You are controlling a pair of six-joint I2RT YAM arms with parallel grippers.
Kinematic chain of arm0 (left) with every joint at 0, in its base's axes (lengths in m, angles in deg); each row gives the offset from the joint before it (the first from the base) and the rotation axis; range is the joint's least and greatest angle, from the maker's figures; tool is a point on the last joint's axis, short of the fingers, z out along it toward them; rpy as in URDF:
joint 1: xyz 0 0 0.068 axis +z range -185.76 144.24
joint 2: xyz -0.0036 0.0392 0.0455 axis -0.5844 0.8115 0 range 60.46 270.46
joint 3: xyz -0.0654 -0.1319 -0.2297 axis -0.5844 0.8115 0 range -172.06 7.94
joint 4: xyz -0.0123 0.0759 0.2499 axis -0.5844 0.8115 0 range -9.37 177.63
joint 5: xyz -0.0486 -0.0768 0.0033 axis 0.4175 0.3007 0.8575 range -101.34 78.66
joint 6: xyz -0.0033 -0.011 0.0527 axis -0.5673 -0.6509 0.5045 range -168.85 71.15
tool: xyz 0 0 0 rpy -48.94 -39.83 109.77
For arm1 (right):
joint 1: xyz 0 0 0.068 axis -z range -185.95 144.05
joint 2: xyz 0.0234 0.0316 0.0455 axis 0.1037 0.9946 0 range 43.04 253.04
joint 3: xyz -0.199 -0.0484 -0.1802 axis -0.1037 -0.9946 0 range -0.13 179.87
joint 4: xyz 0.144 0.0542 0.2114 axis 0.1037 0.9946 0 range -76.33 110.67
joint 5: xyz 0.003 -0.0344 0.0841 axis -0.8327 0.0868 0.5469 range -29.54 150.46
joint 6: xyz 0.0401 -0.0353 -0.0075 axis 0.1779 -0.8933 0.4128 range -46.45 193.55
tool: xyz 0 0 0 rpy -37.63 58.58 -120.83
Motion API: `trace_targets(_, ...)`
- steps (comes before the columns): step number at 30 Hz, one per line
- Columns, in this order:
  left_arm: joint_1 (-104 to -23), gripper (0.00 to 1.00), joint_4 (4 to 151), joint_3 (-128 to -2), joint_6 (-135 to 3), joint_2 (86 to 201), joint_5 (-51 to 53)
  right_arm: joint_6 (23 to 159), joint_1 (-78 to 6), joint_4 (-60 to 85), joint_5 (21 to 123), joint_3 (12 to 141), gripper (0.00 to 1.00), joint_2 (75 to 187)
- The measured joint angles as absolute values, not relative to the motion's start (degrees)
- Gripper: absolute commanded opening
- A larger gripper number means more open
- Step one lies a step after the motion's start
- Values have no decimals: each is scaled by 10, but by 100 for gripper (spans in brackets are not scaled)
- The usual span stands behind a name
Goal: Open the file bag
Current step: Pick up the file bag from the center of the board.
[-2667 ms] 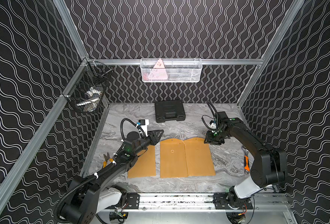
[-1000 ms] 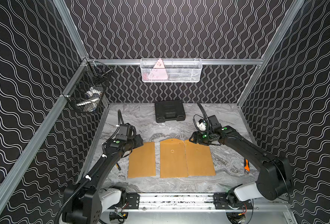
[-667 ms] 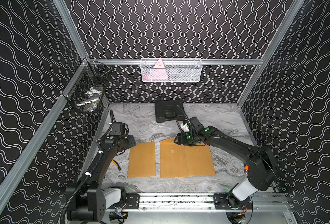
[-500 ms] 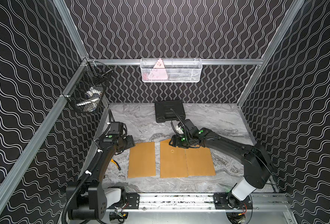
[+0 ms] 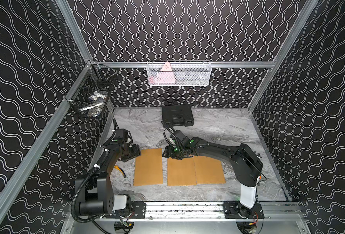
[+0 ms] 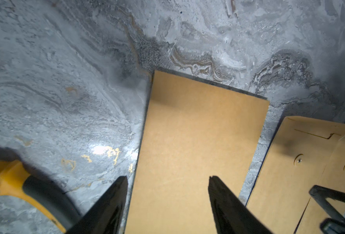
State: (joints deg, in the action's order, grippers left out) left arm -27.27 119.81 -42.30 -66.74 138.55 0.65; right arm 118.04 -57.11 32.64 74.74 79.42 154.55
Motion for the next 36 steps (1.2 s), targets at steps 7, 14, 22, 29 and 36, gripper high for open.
trace_targets(7, -265, 67, 1192, -423, -670, 1422, 11, 1194, -580, 309, 764, 825, 65, 1597)
trace_targets(14, -264, 68, 1190, -418, -686, 1444, 8, 1203, -584, 296, 781, 839, 65, 1632)
trace_targets(22, -260, 68, 1188, -418, -688, 1478, 10, 1209, -585, 288, 793, 841, 65, 1649)
trace_targets(29, -260, 67, 1187, -418, -688, 1501, 15, 1211, -585, 273, 807, 845, 65, 1659)
trace_targets(36, -260, 67, 1186, -423, -691, 1521, 22, 1222, -585, 245, 822, 846, 65, 1669)
